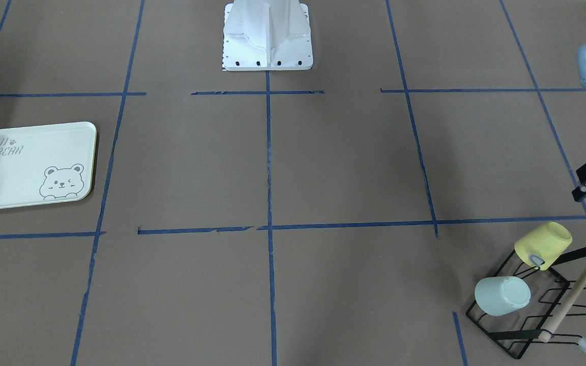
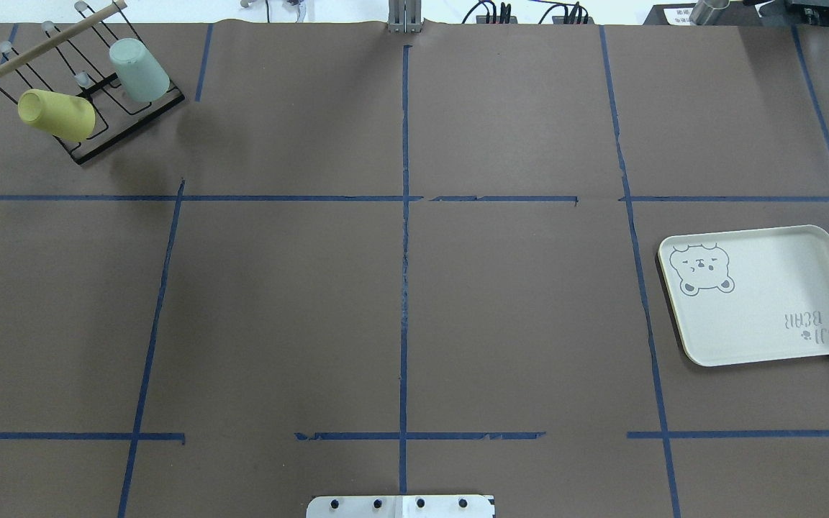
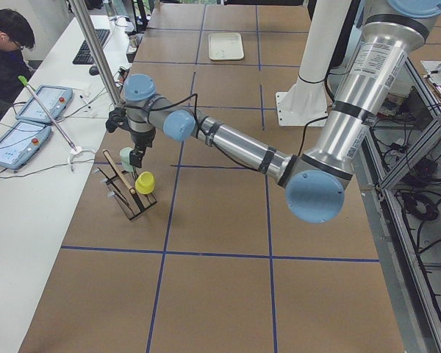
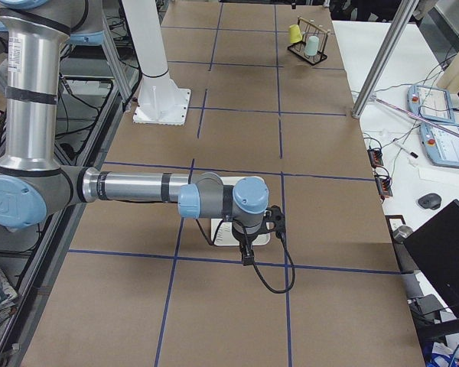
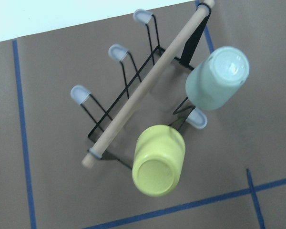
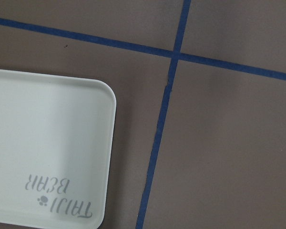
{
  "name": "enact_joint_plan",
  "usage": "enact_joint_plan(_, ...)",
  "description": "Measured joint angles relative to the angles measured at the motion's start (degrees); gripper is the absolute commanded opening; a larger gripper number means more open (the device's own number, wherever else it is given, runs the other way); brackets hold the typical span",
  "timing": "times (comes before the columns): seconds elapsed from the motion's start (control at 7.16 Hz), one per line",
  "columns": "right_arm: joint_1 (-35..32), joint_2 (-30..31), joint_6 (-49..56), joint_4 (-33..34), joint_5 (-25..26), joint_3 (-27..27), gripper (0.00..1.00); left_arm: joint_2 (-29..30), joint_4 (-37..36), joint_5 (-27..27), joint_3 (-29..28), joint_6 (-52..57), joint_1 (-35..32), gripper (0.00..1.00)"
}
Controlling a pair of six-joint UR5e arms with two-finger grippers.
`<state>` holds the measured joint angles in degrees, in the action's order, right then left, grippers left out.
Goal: Left arm grabs green cup and hands to right arm on tray
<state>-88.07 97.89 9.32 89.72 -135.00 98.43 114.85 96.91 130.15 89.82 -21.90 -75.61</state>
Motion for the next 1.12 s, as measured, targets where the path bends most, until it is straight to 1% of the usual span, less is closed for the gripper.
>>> enact_joint_plan(0.14, 0.0, 0.02, 0.0, 0.01, 0.0, -0.01, 1.0, 4.69, 0.46, -2.85, -4.62, -2.5, 2.07, 1.0)
enact_joint_plan(0.28, 0.0, 0.02, 0.0, -0.01, 0.0, -0.03, 1.0, 8.1, 1.69, -6.55, -8.55, -4.25, 4.37, 1.0)
enact_joint_plan(0.42, 0.04, 0.02, 0.0, -0.05, 0.0, -0.05, 1.0, 10.43, 4.27, -9.0, -12.29, -6.71, 6.31, 1.0)
enact_joint_plan(0.7, 0.08, 0.02, 0.0, -0.07, 0.0, -0.04, 1.0, 13.12, 11.15, -10.61, -19.24, -11.51, 8.87, 1.0)
enact_joint_plan(0.84, 0.09, 0.02, 0.0, -0.06, 0.0, -0.05, 1.0, 14.13, 13.19, -10.95, -21.66, -12.89, 9.71, 1.0)
enact_joint_plan(1.12, 0.15, 0.02, 0.0, -0.04, 0.0, -0.07, 1.0, 15.42, 15.01, -12.1, -24.87, -13.86, 10.95, 1.0)
